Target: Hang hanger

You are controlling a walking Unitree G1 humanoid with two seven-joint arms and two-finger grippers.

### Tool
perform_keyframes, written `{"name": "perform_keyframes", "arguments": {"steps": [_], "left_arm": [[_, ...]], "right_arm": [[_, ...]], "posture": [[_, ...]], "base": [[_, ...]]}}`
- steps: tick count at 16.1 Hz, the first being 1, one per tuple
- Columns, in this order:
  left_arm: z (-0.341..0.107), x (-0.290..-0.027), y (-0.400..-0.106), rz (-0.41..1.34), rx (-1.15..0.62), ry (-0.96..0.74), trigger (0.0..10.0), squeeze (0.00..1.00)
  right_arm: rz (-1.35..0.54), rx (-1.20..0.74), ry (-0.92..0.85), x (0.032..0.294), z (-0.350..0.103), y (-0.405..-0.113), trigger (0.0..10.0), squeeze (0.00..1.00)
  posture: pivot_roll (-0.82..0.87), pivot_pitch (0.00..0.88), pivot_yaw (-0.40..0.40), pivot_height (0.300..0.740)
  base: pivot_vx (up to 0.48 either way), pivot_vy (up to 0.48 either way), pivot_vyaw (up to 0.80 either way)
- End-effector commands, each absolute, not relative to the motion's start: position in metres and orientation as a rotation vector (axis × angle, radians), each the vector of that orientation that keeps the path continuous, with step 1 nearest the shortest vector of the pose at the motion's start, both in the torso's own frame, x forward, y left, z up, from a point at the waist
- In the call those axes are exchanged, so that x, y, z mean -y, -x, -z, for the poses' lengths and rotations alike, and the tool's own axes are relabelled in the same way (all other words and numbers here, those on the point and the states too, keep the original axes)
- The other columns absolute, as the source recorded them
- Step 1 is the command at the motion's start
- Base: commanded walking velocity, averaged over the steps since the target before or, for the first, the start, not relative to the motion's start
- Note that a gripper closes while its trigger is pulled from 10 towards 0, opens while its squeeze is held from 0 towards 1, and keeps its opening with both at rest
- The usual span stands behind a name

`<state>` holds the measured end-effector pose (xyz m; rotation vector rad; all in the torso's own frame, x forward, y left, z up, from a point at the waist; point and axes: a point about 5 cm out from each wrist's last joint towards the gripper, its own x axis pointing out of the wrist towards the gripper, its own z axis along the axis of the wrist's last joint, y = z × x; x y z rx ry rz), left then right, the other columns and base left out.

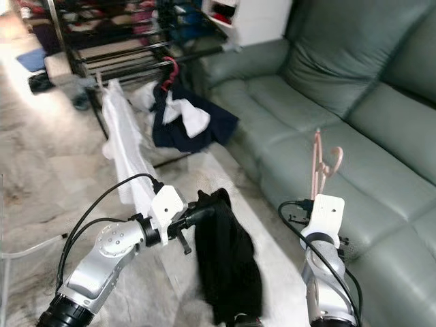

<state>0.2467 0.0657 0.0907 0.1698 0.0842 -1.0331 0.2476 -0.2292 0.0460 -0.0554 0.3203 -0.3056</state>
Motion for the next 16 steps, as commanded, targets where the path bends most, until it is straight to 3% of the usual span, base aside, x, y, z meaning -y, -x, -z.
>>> {"name": "perform_keyframes", "arguments": {"steps": [1,8,11,14,15,16], "left_arm": [[-0.098,-0.066,-0.251,1.03,-0.045,-0.176,10.0,0.0],[-0.096,-0.064,-0.249,1.065,-0.053,-0.207,10.0,0.0],[-0.095,-0.07,-0.248,1.088,-0.048,-0.262,10.0,0.0],[-0.084,-0.085,-0.244,1.241,-0.067,-0.533,10.0,0.0],[-0.075,-0.097,-0.247,1.291,-0.098,-0.718,10.0,0.0],[-0.062,-0.119,-0.257,1.315,-0.153,-1.024,10.0,0.0]], "right_arm": [[0.304,-0.304,0.063,0.229,-0.049,-0.251,10.0,0.0],[0.295,-0.304,0.067,0.229,-0.05,-0.252,10.0,0.0],[0.285,-0.307,0.067,0.228,-0.049,-0.252,10.0,0.0],[0.194,-0.324,0.097,0.223,-0.048,-0.251,10.0,0.0],[0.138,-0.335,0.124,0.222,-0.047,-0.249,10.0,0.0],[0.061,-0.352,0.172,0.223,-0.046,-0.246,10.0,0.0]], "posture": [[-0.05,0.0,0.017,0.74],[-0.05,0.0,0.015,0.74],[-0.05,0.0,0.015,0.74],[-0.04,0.0,0.006,0.74],[-0.04,0.0,0.006,0.74],[-0.04,0.0,0.01,0.74]], "base": [[0.469,0.0,0.0],[0.447,0.0,0.0],[0.087,0.0,0.0],[0.0,0.0,0.0],[0.0,0.0,0.0],[0.0,0.0,0.0]]}}
